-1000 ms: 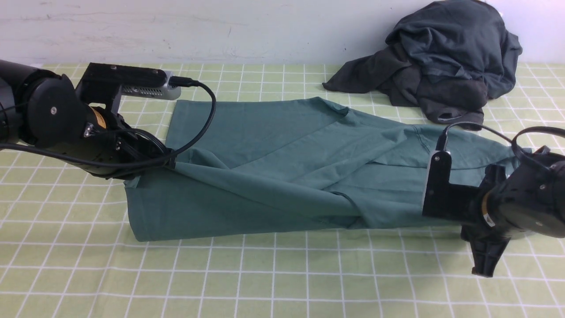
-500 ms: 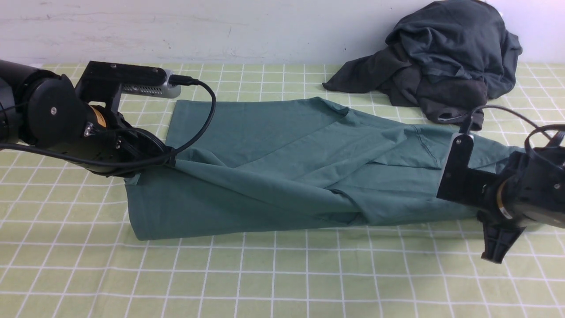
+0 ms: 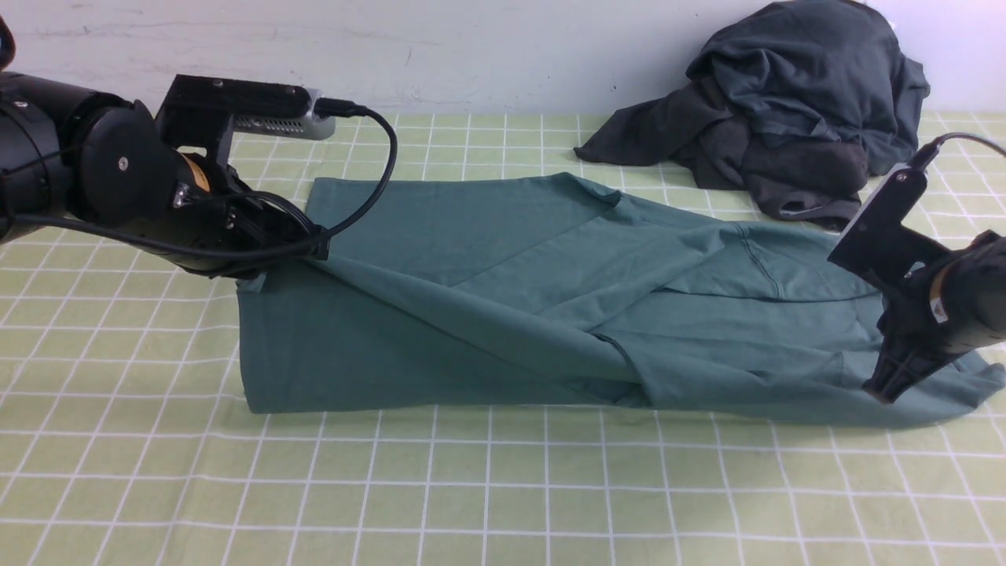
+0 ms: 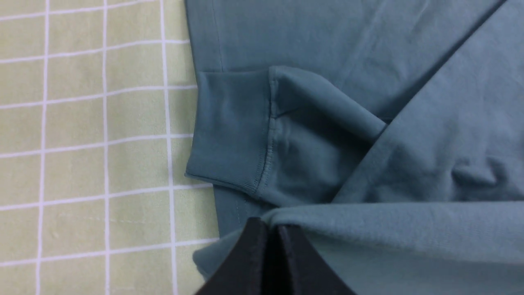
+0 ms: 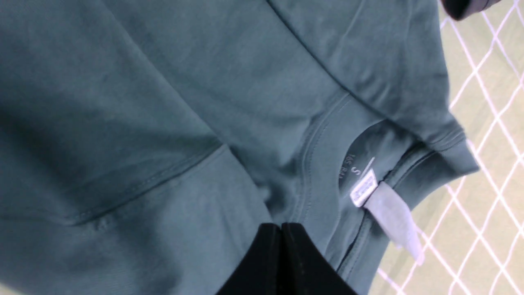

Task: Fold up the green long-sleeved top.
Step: Use both arms simultaneously to clamp the lower edge of the clothing fabric

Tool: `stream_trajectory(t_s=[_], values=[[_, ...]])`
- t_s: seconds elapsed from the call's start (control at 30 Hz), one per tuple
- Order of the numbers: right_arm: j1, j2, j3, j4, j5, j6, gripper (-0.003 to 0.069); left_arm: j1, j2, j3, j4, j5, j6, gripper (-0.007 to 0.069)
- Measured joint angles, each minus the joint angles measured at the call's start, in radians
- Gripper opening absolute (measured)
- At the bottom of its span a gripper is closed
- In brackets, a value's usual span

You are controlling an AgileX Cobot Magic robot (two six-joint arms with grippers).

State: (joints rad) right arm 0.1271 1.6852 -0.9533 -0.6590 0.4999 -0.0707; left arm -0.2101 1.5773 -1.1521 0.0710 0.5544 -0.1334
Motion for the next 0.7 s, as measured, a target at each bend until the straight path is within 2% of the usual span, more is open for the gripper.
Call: stream_trajectory(t_s=[0.03, 0.17, 0.3, 0.5, 0.6, 0.63, 0.7], values=[[0.000, 0.000, 0.000, 0.013, 0.006, -0.012, 0.0014, 0.000, 0.004, -0.001, 0.000, 0.002, 0.000, -0.0001], [0.000, 0.000, 0.000, 0.077, 0.080, -0.110, 0.0132, 0.000, 0.013, -0.002, 0.002, 0.018, 0.000, -0.0001], [0.000, 0.000, 0.000, 0.197, 0.192, -0.298, 0.0232, 0.000, 0.016, -0.002, 0.004, 0.018, 0.000, -0.0001], [-0.001, 0.000, 0.022, 0.403, 0.270, -0.668, 0.0246, 0.000, 0.018, -0.005, 0.005, 0.018, 0.000, -0.0001], [-0.006, 0.000, 0.048, 0.435, 0.225, -0.723, 0.0246, 0.000, 0.018, -0.005, 0.007, 0.018, 0.000, -0.0001], [-0.010, 0.000, 0.073, 0.440, 0.147, -0.732, 0.0248, 0.000, 0.018, -0.005, 0.007, 0.018, 0.000, -0.0001], [-0.012, 0.000, 0.081, 0.430, 0.111, -0.732, 0.0248, 0.000, 0.018, -0.005, 0.007, 0.018, 0.000, -0.0001]])
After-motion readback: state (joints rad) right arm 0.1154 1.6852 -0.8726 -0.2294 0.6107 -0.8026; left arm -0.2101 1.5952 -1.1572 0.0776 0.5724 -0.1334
